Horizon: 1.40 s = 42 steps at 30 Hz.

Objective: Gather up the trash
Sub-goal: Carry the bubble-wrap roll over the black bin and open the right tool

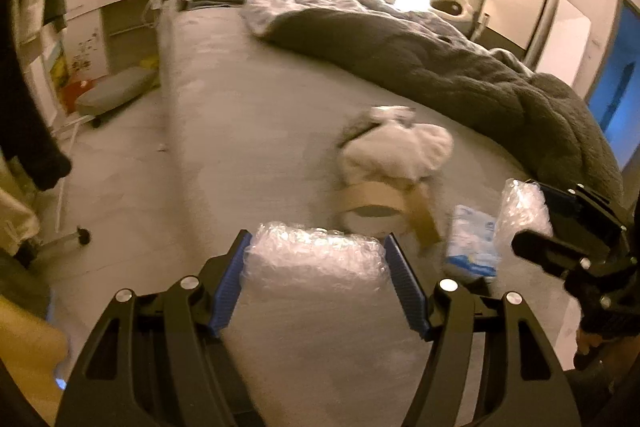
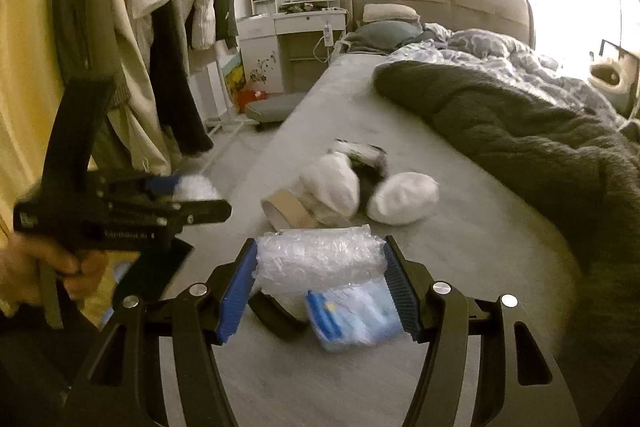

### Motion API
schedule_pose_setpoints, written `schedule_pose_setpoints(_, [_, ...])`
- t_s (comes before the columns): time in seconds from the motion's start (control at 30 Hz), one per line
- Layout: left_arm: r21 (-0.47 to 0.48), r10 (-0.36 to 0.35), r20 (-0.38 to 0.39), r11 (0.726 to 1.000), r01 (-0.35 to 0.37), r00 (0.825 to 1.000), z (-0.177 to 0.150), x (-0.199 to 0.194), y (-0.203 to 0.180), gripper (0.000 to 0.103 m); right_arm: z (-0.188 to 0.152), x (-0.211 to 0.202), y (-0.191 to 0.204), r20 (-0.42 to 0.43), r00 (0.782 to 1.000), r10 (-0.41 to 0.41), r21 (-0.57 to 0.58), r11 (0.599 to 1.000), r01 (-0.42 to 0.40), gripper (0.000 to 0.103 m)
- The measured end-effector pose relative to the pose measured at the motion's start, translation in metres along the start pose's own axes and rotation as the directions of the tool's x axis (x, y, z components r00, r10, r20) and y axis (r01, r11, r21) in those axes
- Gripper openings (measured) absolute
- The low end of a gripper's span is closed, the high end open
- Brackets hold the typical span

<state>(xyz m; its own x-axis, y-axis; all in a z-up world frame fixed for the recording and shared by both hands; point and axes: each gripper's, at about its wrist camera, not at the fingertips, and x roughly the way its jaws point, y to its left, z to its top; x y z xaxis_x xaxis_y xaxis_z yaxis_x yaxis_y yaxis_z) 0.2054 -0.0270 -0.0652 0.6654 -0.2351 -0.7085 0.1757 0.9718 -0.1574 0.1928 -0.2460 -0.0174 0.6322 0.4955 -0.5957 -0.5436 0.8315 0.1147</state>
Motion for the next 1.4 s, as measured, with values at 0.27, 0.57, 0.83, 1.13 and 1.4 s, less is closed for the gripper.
schedule_pose_setpoints(0.27, [-0.051, 0.082, -0.057, 0.995, -0.085, 0.995, -0.014, -0.001, 0.049, 0.070, 0.023, 0.032, 0.035, -0.038, 0.998, 0.056, 0.032, 0.998, -0.054, 0.063])
schedule_pose_setpoints(0.57, [-0.122, 0.123, -0.161, 0.982, -0.144, 0.979, -0.041, 0.001, 0.107, 0.070, 0.040, 0.067, 0.085, -0.081, 0.989, 0.123, 0.015, 0.992, -0.122, 0.063])
schedule_pose_setpoints(0.83, [-0.169, 0.143, -0.280, 0.966, -0.195, 0.949, -0.067, 0.007, 0.149, 0.070, 0.054, 0.097, 0.133, -0.118, 0.976, 0.181, -0.006, 0.983, -0.183, 0.063])
schedule_pose_setpoints(1.13, [-0.220, 0.097, -0.423, 0.954, -0.206, 0.901, -0.105, 0.012, 0.184, 0.070, 0.058, 0.128, 0.168, -0.172, 0.963, 0.206, -0.024, 0.977, -0.213, 0.063])
schedule_pose_setpoints(1.4, [-0.227, 0.067, -0.509, 0.951, -0.209, 0.858, -0.132, 0.007, 0.204, 0.074, 0.055, 0.155, 0.187, -0.238, 0.947, 0.214, -0.021, 0.974, -0.225, 0.063])
